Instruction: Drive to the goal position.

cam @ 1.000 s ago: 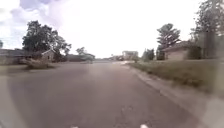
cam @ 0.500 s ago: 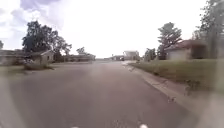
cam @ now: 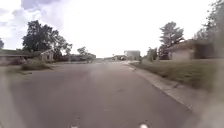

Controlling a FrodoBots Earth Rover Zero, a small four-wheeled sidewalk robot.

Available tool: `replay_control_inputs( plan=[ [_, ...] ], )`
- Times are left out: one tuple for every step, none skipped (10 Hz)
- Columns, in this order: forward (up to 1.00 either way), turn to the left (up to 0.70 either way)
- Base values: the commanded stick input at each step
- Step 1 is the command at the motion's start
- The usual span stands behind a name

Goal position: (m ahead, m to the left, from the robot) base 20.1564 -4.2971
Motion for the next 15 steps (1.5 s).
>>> replay_control_inputs(
  plan=[
    [1.0,-0.31],
    [1.0,0.0],
    [1.0,0.0],
    [1.0,0.0],
    [1.0,0.0],
    [1.0,0.0],
    [1.0,0.0],
    [1.0,-0.01],
    [1.0,-0.03],
    [1.0,-0.28],
    [1.0,-0.4],
    [1.0,-0.3],
    [1.0,-0.17],
    [1.0,-0.03],
    [1.0,0.0]
  ],
)
